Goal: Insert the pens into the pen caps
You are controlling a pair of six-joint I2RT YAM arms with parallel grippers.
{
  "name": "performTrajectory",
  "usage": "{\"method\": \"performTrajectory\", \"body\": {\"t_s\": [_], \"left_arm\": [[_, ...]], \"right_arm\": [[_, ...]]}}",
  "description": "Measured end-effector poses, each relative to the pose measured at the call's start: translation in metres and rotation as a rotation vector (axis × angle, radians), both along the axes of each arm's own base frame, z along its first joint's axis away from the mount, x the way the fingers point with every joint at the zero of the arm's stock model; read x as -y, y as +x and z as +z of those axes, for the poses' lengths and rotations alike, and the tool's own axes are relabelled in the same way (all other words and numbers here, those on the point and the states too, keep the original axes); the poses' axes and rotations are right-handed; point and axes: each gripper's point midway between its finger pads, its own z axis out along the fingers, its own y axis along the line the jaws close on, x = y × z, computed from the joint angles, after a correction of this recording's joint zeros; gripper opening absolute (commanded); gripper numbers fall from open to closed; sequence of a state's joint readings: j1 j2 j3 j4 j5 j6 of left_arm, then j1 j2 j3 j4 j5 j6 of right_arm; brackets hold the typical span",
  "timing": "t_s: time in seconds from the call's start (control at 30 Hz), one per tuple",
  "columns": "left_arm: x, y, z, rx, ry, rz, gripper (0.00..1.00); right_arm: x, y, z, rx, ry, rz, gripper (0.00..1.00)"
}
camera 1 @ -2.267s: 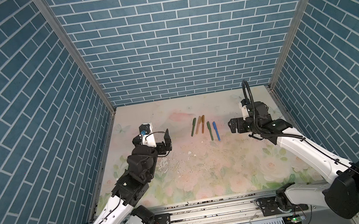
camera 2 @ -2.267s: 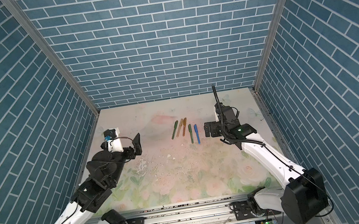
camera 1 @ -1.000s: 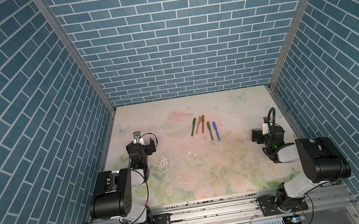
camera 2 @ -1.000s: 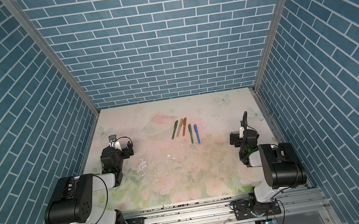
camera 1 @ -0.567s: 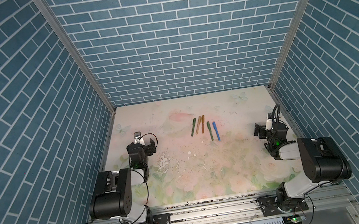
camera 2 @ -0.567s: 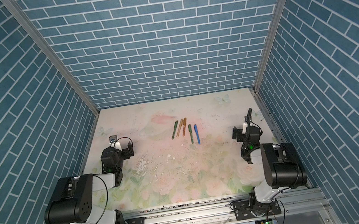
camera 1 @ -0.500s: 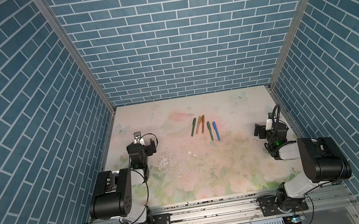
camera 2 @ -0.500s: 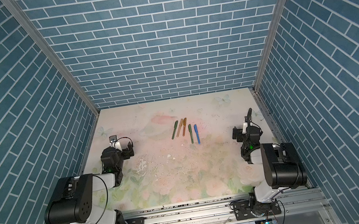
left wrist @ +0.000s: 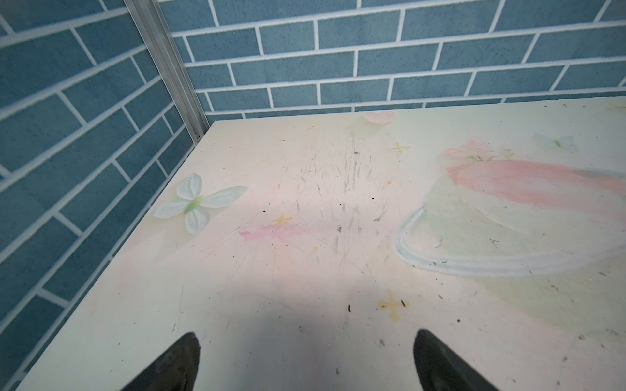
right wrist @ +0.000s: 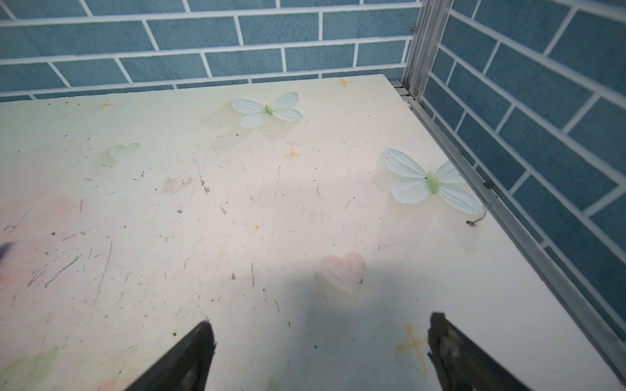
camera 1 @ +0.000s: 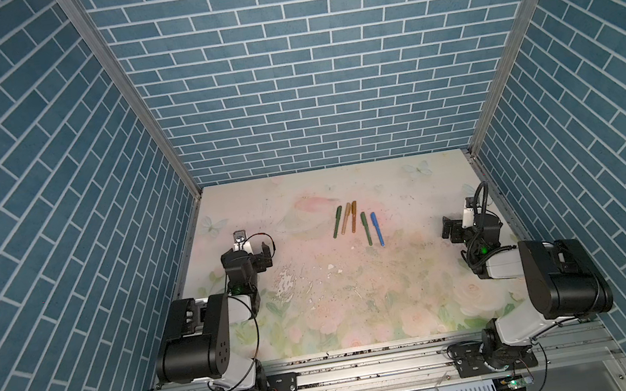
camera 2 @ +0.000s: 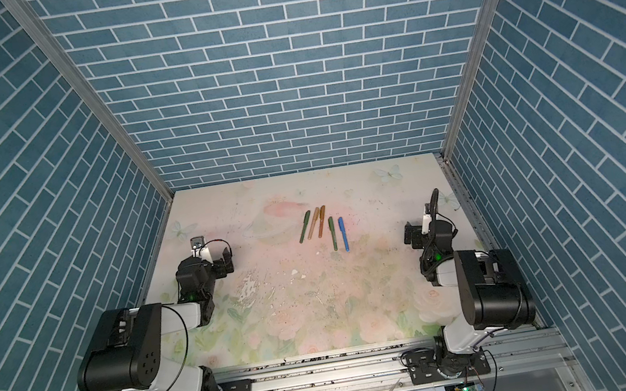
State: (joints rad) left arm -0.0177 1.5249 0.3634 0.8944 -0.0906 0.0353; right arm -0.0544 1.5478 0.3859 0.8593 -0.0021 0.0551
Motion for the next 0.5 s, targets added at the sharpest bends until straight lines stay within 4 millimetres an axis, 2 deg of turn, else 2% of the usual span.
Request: {"method": "performTrajectory", "body": {"t_s": [0.5], "left_arm": [[0.0001,0.0000,0.0000,0.000,0.000,0.000,1.00]], "right_arm": [[-0.0012,-0.0013,-0.0031,-0.014,0.003,0.006,0.99]]}}
